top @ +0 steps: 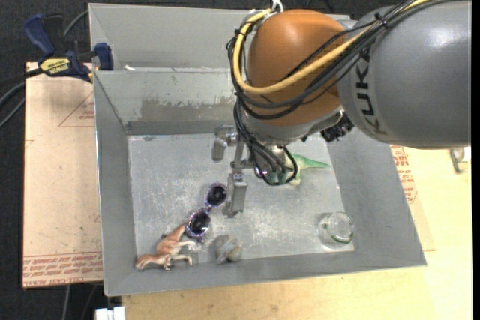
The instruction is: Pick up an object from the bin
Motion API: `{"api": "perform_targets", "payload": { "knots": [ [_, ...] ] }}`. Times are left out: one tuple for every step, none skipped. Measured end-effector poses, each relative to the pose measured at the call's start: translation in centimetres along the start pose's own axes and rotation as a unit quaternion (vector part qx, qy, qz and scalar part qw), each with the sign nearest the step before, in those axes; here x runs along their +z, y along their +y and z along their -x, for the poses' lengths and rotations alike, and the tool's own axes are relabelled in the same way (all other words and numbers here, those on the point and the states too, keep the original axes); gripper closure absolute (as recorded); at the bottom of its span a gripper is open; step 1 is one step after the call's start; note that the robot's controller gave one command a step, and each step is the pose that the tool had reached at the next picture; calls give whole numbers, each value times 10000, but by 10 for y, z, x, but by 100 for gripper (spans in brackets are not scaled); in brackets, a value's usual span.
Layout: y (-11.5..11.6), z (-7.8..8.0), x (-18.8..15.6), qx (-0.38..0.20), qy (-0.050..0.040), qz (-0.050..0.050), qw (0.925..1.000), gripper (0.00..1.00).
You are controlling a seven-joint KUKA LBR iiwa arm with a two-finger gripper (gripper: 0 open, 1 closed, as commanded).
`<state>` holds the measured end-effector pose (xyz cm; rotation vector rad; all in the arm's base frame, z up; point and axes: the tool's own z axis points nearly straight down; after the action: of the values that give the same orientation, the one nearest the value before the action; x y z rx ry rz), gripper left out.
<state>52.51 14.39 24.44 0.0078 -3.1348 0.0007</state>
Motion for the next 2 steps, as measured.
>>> {"api": "perform_targets", "payload": {
  "knots": [
    [-1, 1, -5, 24, -37, 8, 10000, 0],
    [-19, 17, 49, -1003, -19, 5, 9950, 0]
  ]
}}
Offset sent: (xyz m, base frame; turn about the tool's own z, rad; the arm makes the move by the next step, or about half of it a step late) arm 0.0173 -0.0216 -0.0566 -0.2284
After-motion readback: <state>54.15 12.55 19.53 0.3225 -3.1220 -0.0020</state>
